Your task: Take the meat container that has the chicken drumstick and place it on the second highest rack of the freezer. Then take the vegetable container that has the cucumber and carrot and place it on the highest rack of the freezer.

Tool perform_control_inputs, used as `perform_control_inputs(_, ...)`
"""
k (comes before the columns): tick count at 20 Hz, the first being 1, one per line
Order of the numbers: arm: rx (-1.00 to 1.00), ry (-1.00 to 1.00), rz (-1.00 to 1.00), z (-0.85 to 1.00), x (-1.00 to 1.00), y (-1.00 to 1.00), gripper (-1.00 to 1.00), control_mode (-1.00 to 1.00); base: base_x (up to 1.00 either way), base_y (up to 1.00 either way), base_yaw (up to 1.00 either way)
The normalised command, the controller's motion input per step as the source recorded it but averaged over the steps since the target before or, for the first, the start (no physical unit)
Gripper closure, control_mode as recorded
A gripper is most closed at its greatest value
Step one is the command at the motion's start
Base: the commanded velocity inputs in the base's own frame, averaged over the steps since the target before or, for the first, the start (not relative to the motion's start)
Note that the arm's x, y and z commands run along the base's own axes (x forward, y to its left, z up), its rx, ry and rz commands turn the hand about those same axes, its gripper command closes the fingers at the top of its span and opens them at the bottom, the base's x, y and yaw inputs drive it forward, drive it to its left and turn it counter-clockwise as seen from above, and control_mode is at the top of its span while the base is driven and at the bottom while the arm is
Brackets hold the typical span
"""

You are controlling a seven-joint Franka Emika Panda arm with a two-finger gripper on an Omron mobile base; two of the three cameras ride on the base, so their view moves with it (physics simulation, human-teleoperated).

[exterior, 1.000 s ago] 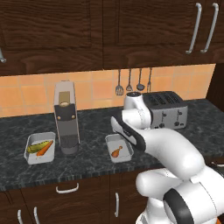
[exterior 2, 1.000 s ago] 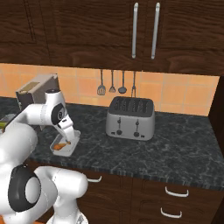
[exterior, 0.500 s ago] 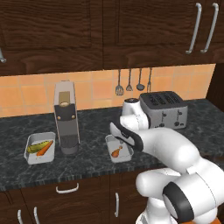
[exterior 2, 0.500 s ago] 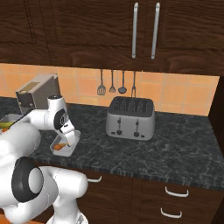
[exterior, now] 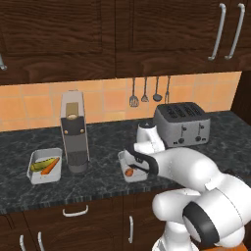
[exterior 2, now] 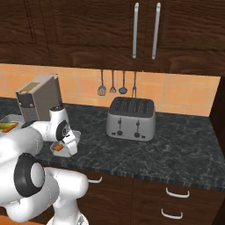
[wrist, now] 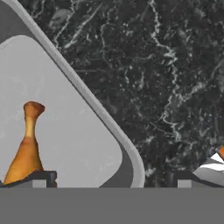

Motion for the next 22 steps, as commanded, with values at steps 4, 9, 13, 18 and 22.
perform_control_inputs(4,0.0,0.0,0.0,-0.33,0.02,0.09,-1.0,-1.0,0.0,0.0,0.0)
perform_control_inputs(9,0.0,0.0,0.0,-0.3,0.0,0.03,-1.0,-1.0,0.0,0.0,0.0)
perform_control_inputs(13,0.0,0.0,0.0,-0.18,0.01,0.01,-1.0,-1.0,0.0,0.0,0.0)
perform_control_inputs(18,0.0,0.0,0.0,-0.17,0.07,0.0,-1.0,-1.0,0.0,0.0,0.0)
perform_control_inputs(22,0.0,0.0,0.0,-0.27,0.07,0.04,-1.0,-1.0,0.0,0.0,0.0)
